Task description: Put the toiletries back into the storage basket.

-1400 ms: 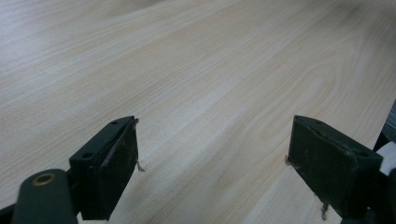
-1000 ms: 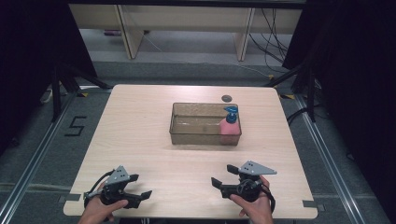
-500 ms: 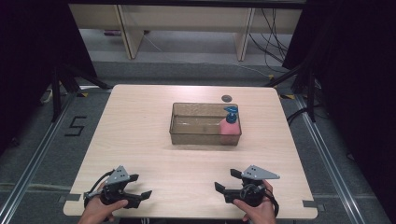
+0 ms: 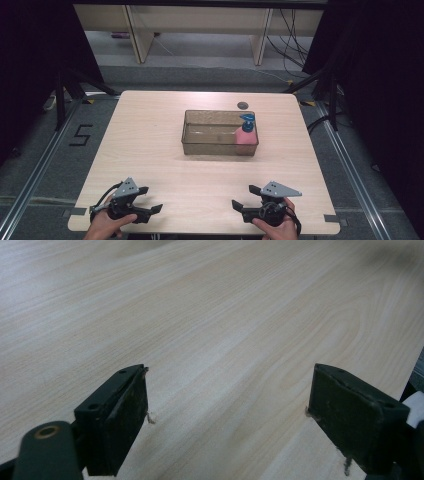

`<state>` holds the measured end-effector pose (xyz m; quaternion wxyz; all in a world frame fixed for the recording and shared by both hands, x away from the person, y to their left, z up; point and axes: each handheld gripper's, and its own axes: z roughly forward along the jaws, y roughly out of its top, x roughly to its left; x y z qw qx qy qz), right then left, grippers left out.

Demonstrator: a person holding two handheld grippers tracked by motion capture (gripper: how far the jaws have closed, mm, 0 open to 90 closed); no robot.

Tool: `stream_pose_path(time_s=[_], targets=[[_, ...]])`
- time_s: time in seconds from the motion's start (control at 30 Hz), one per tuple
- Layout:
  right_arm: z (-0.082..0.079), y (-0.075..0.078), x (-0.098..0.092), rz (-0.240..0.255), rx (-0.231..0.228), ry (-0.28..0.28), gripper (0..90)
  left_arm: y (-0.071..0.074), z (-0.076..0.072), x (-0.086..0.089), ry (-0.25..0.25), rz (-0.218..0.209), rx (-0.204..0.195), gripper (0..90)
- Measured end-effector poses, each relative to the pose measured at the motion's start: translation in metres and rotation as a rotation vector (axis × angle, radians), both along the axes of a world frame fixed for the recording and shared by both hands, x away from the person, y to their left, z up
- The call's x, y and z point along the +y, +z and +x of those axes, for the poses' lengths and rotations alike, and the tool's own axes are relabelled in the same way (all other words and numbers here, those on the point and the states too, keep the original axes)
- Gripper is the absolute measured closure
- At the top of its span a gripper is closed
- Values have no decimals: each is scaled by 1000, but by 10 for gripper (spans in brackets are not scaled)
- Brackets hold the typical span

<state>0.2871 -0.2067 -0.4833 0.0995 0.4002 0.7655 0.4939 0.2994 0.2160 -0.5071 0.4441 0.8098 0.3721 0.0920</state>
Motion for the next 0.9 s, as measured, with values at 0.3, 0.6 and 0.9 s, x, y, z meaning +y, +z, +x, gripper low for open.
stream_pose_path(time_s=[0.3, 0.6, 0.9], targets=[[-4, -3, -3, -36, 18, -1, 155, 0, 0, 0, 1, -1, 1, 155], [-4, -6, -3, -40, 33, 7, 155, 0, 0, -1, 1, -2, -2, 155], [-5, -6, -3, -53, 23, 3, 155, 0, 0, 0, -5, 0, 1, 155]])
